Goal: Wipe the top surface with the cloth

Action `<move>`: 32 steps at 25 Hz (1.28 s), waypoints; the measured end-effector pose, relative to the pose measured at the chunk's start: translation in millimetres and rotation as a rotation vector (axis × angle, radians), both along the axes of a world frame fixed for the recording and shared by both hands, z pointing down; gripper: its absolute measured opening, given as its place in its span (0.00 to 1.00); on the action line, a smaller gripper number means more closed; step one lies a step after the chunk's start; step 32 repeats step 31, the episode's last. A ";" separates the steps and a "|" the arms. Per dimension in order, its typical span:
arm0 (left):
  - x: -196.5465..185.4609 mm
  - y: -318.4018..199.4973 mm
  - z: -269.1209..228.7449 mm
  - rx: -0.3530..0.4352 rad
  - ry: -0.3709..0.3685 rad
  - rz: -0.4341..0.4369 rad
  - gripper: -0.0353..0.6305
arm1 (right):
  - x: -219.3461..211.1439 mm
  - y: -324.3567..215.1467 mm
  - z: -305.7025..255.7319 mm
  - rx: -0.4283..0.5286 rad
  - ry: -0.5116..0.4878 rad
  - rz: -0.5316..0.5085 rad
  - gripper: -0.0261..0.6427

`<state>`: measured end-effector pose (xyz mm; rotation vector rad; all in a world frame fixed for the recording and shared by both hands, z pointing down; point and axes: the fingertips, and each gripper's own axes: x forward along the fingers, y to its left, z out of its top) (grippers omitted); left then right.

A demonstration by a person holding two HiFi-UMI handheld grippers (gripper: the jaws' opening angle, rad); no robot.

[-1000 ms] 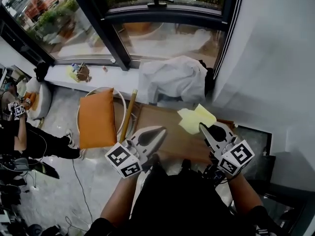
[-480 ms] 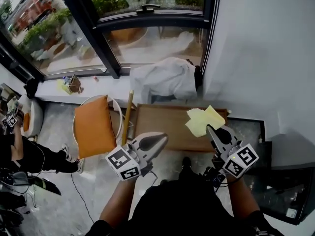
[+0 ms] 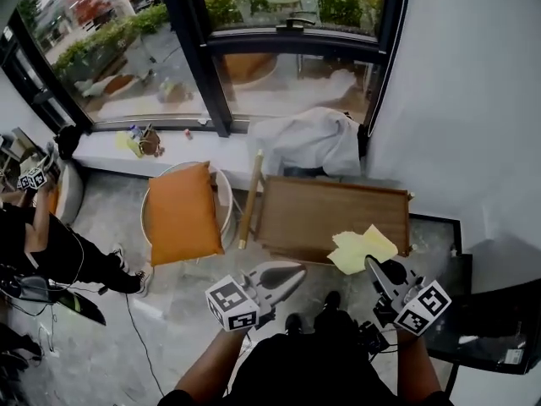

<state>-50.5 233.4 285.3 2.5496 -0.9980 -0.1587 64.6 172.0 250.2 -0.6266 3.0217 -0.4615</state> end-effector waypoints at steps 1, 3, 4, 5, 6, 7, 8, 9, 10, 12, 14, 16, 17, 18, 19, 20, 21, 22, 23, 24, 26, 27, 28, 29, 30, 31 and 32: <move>-0.6 5.0 0.1 -0.002 0.002 0.006 0.07 | -0.8 6.0 2.5 -0.012 -0.002 0.002 0.09; -1.7 10.3 -3.7 0.007 0.004 0.014 0.07 | -2.4 12.9 7.3 -0.026 0.009 -0.001 0.09; -3.2 10.9 -6.6 0.014 0.002 0.013 0.07 | -4.4 14.2 8.3 -0.027 0.018 -0.008 0.09; -5.7 9.9 -9.5 0.021 -0.001 0.007 0.07 | -7.7 14.2 8.1 -0.026 0.023 -0.017 0.09; -8.6 7.6 -11.8 0.023 -0.002 -0.004 0.07 | -11.7 13.3 7.3 -0.025 0.027 -0.027 0.09; -10.8 5.3 -13.3 0.019 -0.001 -0.018 0.07 | -15.4 12.4 6.9 -0.026 0.033 -0.035 0.09; -11.5 4.1 -13.8 0.012 0.002 -0.032 0.07 | -18.3 12.7 6.6 -0.025 0.041 -0.043 0.09; -10.8 4.2 -13.5 0.007 0.000 -0.040 0.07 | -20.7 14.5 5.7 -0.021 0.048 -0.050 0.09; -9.3 5.0 -12.4 0.005 -0.011 -0.043 0.07 | -22.8 17.2 3.7 -0.014 0.049 -0.059 0.09; -7.0 6.0 -9.6 0.007 -0.053 -0.038 0.07 | -27.3 23.8 -2.1 0.007 0.039 -0.075 0.09; -7.8 6.8 -8.8 0.013 -0.082 -0.038 0.07 | -28.9 30.6 -4.6 0.032 0.034 -0.080 0.09; -10.1 8.0 -8.6 0.022 -0.087 -0.037 0.07 | -24.8 32.2 0.9 0.057 0.073 -0.049 0.09; -11.9 8.6 -5.2 0.018 -0.090 -0.038 0.07 | -21.7 31.1 6.6 0.061 0.103 -0.023 0.09; -14.7 8.8 0.9 0.004 -0.093 -0.043 0.07 | -19.4 30.1 12.8 0.058 0.129 0.001 0.09; -18.1 8.7 8.2 -0.017 -0.094 -0.052 0.07 | -18.4 30.2 18.4 0.049 0.145 0.016 0.09; -20.7 9.4 14.7 -0.040 -0.089 -0.064 0.07 | -17.7 31.8 22.6 0.038 0.150 0.026 0.09; -21.5 12.0 19.0 -0.055 -0.080 -0.071 0.07 | -16.6 34.8 25.8 0.030 0.151 0.032 0.09; -20.6 16.1 21.2 -0.063 -0.070 -0.070 0.07 | -15.0 37.9 28.2 0.026 0.153 0.038 0.09; -19.3 20.4 22.3 -0.064 -0.065 -0.060 0.07 | -13.7 39.6 30.0 0.025 0.157 0.045 0.09; -19.2 23.7 23.3 -0.065 -0.067 -0.049 0.07 | -13.4 39.6 31.7 0.024 0.164 0.054 0.09; -24.0 25.1 25.8 -0.072 -0.079 -0.042 0.07 | -15.5 36.3 34.4 0.019 0.185 0.072 0.09; -27.5 23.8 26.3 -0.074 -0.081 -0.047 0.07 | -17.5 34.8 34.2 0.018 0.196 0.078 0.09; -30.5 22.0 25.8 -0.071 -0.080 -0.053 0.07 | -19.4 33.9 32.7 0.022 0.204 0.081 0.09; -32.7 20.2 24.6 -0.065 -0.077 -0.060 0.07 | -21.2 33.5 30.3 0.031 0.208 0.081 0.09; -34.4 18.4 23.2 -0.058 -0.074 -0.065 0.07 | -22.8 33.2 27.6 0.042 0.210 0.079 0.09; -35.9 16.7 21.6 -0.050 -0.070 -0.070 0.07 | -24.3 33.0 24.9 0.054 0.211 0.076 0.09; -35.9 16.7 21.6 -0.050 -0.070 -0.070 0.07 | -24.3 33.0 24.9 0.054 0.211 0.076 0.09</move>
